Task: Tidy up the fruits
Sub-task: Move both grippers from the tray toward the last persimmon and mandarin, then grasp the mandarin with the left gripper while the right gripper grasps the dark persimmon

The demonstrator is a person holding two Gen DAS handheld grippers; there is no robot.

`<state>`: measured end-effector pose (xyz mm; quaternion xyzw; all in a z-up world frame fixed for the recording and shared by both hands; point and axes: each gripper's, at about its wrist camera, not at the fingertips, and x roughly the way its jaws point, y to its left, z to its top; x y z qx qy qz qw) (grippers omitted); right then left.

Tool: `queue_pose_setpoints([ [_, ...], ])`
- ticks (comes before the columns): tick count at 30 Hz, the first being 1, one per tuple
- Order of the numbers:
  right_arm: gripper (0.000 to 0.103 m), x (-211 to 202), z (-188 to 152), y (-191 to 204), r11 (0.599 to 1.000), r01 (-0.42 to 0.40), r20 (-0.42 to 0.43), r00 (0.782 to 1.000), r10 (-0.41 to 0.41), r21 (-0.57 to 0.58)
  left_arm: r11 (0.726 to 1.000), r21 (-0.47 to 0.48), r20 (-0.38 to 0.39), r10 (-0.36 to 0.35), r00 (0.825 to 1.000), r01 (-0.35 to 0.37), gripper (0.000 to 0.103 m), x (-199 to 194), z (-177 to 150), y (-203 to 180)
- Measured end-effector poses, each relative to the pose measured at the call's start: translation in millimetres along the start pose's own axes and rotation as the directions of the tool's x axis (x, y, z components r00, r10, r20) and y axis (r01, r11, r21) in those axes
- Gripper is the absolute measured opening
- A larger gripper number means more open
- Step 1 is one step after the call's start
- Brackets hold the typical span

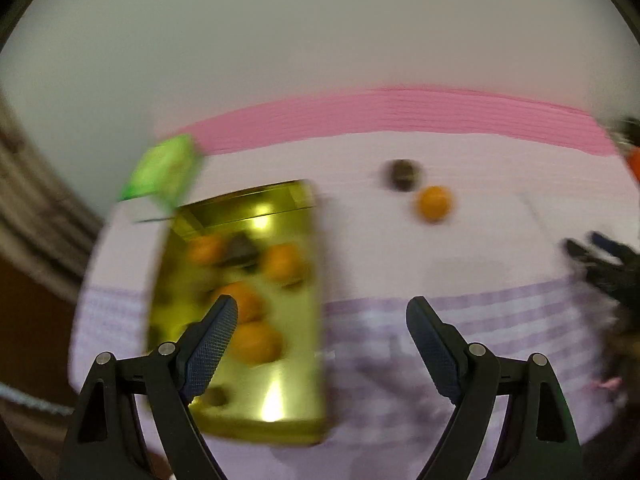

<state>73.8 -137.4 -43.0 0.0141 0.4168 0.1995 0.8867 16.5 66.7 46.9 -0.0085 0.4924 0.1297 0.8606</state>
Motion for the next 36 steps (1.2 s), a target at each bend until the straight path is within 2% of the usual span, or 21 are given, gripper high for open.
queue_pose_setpoints([
  [2,0.078,0.5,1.3,-2.5,1.000,-0.013,0.004,1.000,0.013,0.007,0.993,0.016,-0.043,-0.116,0.992,0.117,0.086,15.0,15.9,-14.0],
  [4,0.082,-0.1,1.5,-4.3,1.000,-0.022,0.005,1.000,0.022,0.009,0.981,0.009,-0.074,-0.194,0.978,0.195,0.086,30.5,30.3,-25.4],
  [7,0.085,-0.1,1.5,-5.5,0.999,-0.045,0.005,0.999,0.045,0.011,0.971,-0.021,-0.099,-0.241,0.966,0.240,0.086,55.0,50.2,-38.2],
  [13,0.089,-0.4,2.1,-9.7,0.994,-0.100,0.018,0.995,0.100,0.043,0.963,-0.036,-0.115,-0.268,0.956,0.266,0.085,94.7,80.4,-57.6],
  [18,0.092,0.2,2.4,-7.6,0.993,-0.113,0.015,0.994,0.112,0.038,0.979,-0.026,-0.127,-0.203,0.971,0.201,0.082,120.3,91.0,-68.6],
  [21,0.094,0.3,2.1,-8.5,0.992,-0.121,0.015,0.993,0.120,0.038,0.975,-0.025,-0.143,-0.221,0.965,0.220,0.067,133.4,91.7,-74.8],
  [22,0.095,0.3,2.2,-9.0,0.992,-0.123,0.015,0.992,0.123,0.038,0.974,-0.028,-0.150,-0.225,0.963,0.224,0.051,138.1,89.9,-75.9],
  [23,0.095,0.3,2.3,-8.9,0.991,-0.126,0.015,0.992,0.125,0.037,0.975,-0.039,-0.166,-0.221,0.961,0.217,0.042,143.4,87.4,-75.3],
  [24,0.096,0.5,2.3,-8.8,0.991,-0.128,0.015,0.992,0.128,0.036,0.972,-0.063,-0.157,-0.233,0.960,0.226,0.042,145.5,85.5,-73.1],
  [27,0.096,0.7,2.1,-9.2,0.991,-0.130,0.014,0.991,0.130,0.036,0.954,-0.095,-0.139,-0.297,0.945,0.286,0.041,142.8,80.5,-69.2],
  [30,0.096,0.5,2.3,-10.4,0.991,-0.130,0.014,0.991,0.130,0.036,0.943,-0.153,-0.124,-0.316,0.941,0.297,0.041,130.8,73.2,-60.2],
  [36,0.096,1.7,3.0,-6.0,0.993,-0.113,0.008,0.994,0.113,0.025,0.915,-0.200,-0.051,-0.367,0.929,0.350,0.041,72.4,51.7,-42.4],
])
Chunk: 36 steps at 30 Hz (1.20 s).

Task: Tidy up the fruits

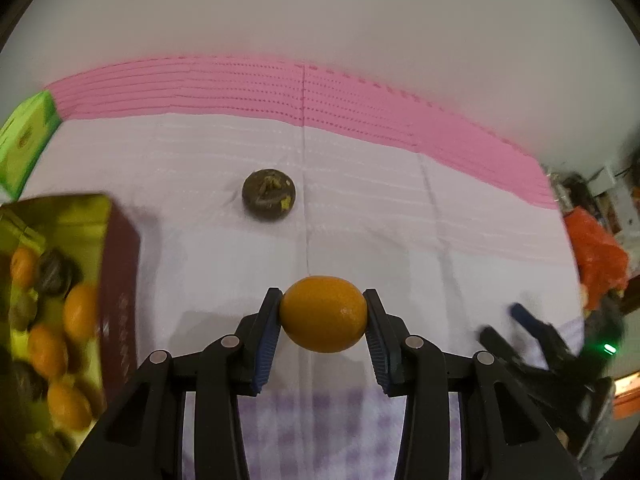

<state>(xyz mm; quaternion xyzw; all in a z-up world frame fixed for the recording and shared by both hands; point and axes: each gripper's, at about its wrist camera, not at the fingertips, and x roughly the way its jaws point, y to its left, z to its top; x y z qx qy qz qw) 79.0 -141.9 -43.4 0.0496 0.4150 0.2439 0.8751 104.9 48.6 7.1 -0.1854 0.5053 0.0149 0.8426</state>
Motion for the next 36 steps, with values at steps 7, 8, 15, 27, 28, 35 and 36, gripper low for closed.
queue_pose_setpoints([
  [7,0.089,-7.4,12.6,25.9,0.993,-0.103,0.029,0.994,0.105,-0.050,1.000,-0.027,0.035,-0.003,0.999,0.004,0.041,-50.4,-24.0,14.6],
  [8,0.089,-8.3,19.9,37.5,0.988,-0.129,0.034,0.991,0.132,-0.084,0.999,-0.041,0.039,-0.005,0.999,0.006,0.041,-57.2,-27.1,19.1],
  [15,0.089,35.1,72.2,130.8,0.898,-0.280,-0.013,0.956,0.293,-0.338,0.995,-0.101,0.064,-0.003,0.998,0.009,0.041,-92.6,-40.0,46.0],
  [27,0.054,128.7,93.4,198.4,0.840,-0.245,-0.131,0.969,0.207,-0.484,0.986,-0.163,0.092,0.059,0.994,-0.044,0.041,-127.1,-56.3,86.7],
  [28,0.040,132.5,93.9,200.9,0.840,-0.240,-0.145,0.970,0.194,-0.487,0.984,-0.171,0.095,0.062,0.994,-0.045,0.041,-128.8,-58.1,90.4],
  [35,0.039,81.8,79.8,181.6,0.887,-0.257,-0.085,0.966,0.243,-0.384,0.975,-0.206,0.108,0.106,0.989,-0.082,0.041,-135.1,-74.6,111.6],
  [36,0.039,67.9,71.4,169.8,0.900,-0.264,-0.067,0.964,0.257,-0.347,0.974,-0.204,0.110,0.120,0.987,-0.096,0.042,-135.5,-77.4,113.7],
])
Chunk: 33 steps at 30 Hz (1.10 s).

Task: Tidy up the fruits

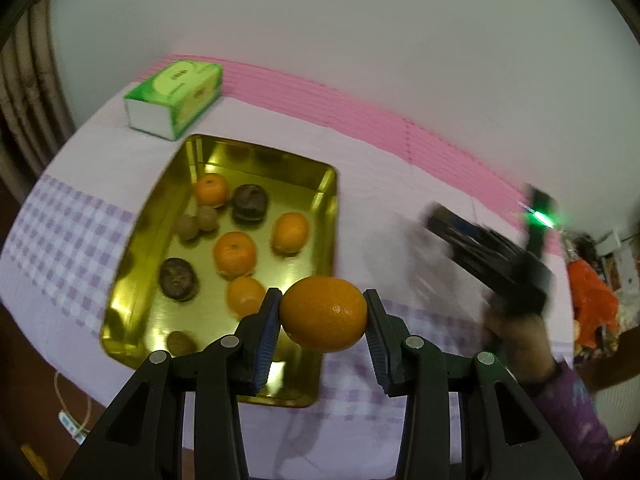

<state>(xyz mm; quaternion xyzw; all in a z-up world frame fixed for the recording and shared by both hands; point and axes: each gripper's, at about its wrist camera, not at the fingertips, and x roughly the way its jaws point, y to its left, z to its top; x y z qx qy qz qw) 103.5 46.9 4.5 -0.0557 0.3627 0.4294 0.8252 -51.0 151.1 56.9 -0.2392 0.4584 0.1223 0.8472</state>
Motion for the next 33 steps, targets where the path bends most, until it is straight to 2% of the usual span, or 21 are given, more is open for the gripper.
queue_pose_setpoints([
  [5,0.040,-49.4,-55.5,-11.7,0.993,0.081,0.030,0.996,-0.084,0.086,0.999,0.019,0.019,0.029,0.999,-0.030,0.042,-2.3,-12.2,11.0],
  [10,0.040,-72.5,-82.0,-18.7,0.980,0.166,0.043,0.984,-0.171,0.111,0.996,0.062,0.045,0.058,0.997,-0.061,0.042,0.6,-21.5,12.9],
  [16,0.039,-74.7,-91.9,-29.6,0.963,0.226,0.046,0.971,-0.235,0.147,0.992,0.079,0.068,0.092,0.993,-0.097,0.042,5.1,-25.9,19.4],
  [21,0.040,-76.3,-94.3,-33.0,0.953,0.253,0.043,0.964,-0.263,0.164,0.993,0.055,0.073,0.096,0.993,-0.100,0.042,8.3,-26.4,32.3],
  [33,0.040,-73.4,-94.3,-35.2,0.948,0.271,0.028,0.960,-0.279,0.169,0.992,0.039,0.044,0.116,0.992,-0.117,0.042,23.3,-29.6,47.4],
])
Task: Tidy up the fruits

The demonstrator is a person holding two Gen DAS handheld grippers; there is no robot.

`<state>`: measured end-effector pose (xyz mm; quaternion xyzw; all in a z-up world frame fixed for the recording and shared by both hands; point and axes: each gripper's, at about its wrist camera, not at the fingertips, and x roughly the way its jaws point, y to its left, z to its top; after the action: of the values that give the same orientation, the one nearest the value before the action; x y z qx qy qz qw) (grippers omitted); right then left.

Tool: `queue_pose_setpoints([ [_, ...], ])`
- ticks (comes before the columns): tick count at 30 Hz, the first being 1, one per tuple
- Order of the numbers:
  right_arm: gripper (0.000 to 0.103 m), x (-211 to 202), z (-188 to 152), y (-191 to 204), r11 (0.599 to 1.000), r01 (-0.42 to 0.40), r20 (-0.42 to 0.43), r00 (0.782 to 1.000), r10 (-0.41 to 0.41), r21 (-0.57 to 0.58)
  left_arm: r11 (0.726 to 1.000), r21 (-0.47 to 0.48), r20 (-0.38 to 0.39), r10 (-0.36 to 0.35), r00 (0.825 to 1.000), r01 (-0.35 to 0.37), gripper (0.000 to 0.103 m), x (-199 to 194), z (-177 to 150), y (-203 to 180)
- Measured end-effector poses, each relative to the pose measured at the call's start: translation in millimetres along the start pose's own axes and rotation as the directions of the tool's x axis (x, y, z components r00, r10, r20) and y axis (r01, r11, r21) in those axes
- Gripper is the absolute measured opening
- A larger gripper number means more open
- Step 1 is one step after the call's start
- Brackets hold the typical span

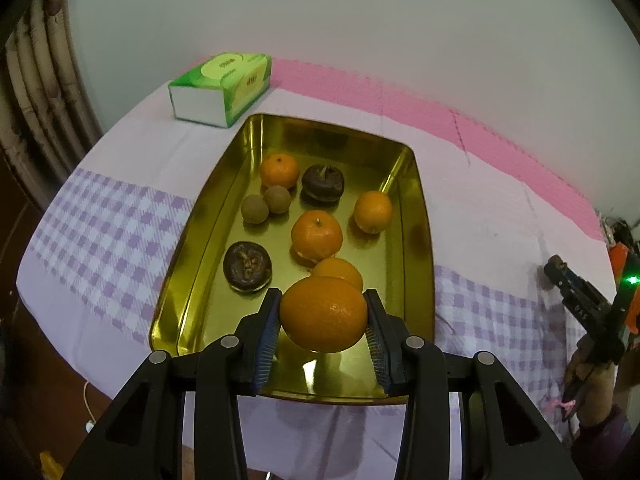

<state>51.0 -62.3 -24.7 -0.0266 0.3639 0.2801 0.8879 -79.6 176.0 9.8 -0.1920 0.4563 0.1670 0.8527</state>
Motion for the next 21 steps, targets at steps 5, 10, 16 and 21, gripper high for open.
queue_pose_setpoints([
  [5,0.040,0.4,0.0,3.2,1.000,0.002,-0.005,1.000,-0.002,-0.017,1.000,0.016,-0.004,0.027,1.000,-0.027,0.042,7.6,-0.8,0.0],
  [10,0.040,0.9,-0.2,1.0,1.000,-0.001,-0.008,1.000,0.001,-0.007,0.999,0.001,-0.006,0.040,0.999,-0.040,0.042,12.0,0.8,5.6],
  [16,0.040,1.6,-0.6,1.1,1.000,0.001,-0.015,1.000,-0.001,-0.005,0.998,0.018,0.000,0.066,0.998,-0.066,0.042,14.8,0.6,5.2],
  [21,0.040,2.0,-0.4,1.7,1.000,0.005,-0.016,1.000,-0.005,-0.011,0.996,0.023,0.004,0.081,0.997,-0.081,0.042,15.7,0.6,4.8],
])
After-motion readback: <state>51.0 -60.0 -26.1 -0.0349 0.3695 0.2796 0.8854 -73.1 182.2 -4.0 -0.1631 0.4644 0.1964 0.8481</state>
